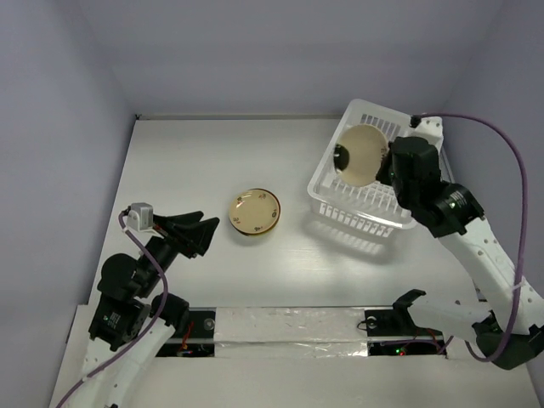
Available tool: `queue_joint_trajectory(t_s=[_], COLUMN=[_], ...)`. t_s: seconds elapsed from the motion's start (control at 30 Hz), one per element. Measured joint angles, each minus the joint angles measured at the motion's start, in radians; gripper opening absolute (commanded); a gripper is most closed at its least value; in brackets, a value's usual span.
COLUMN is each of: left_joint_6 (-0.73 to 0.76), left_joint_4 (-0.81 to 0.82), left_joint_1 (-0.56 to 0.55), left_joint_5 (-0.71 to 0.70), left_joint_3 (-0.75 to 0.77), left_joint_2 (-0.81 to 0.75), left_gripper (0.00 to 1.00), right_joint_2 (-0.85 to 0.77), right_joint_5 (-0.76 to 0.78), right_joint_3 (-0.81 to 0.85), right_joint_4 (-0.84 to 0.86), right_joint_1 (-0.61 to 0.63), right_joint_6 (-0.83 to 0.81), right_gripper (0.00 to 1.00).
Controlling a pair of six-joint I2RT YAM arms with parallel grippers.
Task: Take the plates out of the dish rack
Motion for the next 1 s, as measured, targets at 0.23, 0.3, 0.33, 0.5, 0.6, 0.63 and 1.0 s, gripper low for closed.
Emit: queue_joint_trajectory(t_s=[0.23,0.3,0.33,0.5,0.6,0.63,1.0], left_joint_6=[-0.003,-0.003,-0.003,-0.002,-0.002,-0.002,-0.002], left_joint_4=[-0.001,-0.001,-0.001,0.000,0.000,0.000,0.000], left_joint_1=[0.027,0.047,0.058,0.113,0.129,0.130,0.150], left_joint_5=[-0.019,-0.023,-0.024,-0.024,-0.024,-0.022,-0.013], left_joint_3=[0.000,0.000,0.000,0.000,0.000,0.000,0.000], left_joint_2=[0.049,0.062,0.066,0.085,0.103,0.109,0.124], left_gripper=[0.68,0.72,0.74,0.81,0.83,0.83,0.84], right_joint_2=[0.166,0.277,0.329,0.507,0.577,0.596,0.658], right_joint_5=[-0.328,-0.407,-0.444,-0.563,-0.599,-0.610,-0.632], right_joint_3=[-0.087,-0.104,-0.115,-0.130,-0.128,-0.128,-0.128], right_joint_4=[0.317,0.393,0.426,0.513,0.561,0.572,0.616], right_joint_1=[0.188,0.222,0.238,0.268,0.269,0.268,0.267], right_joint_6=[0.053,0.065,0.073,0.094,0.103,0.104,0.136], right_gripper=[0.00,0.00,0.00,0.00,0.00,0.00,0.63])
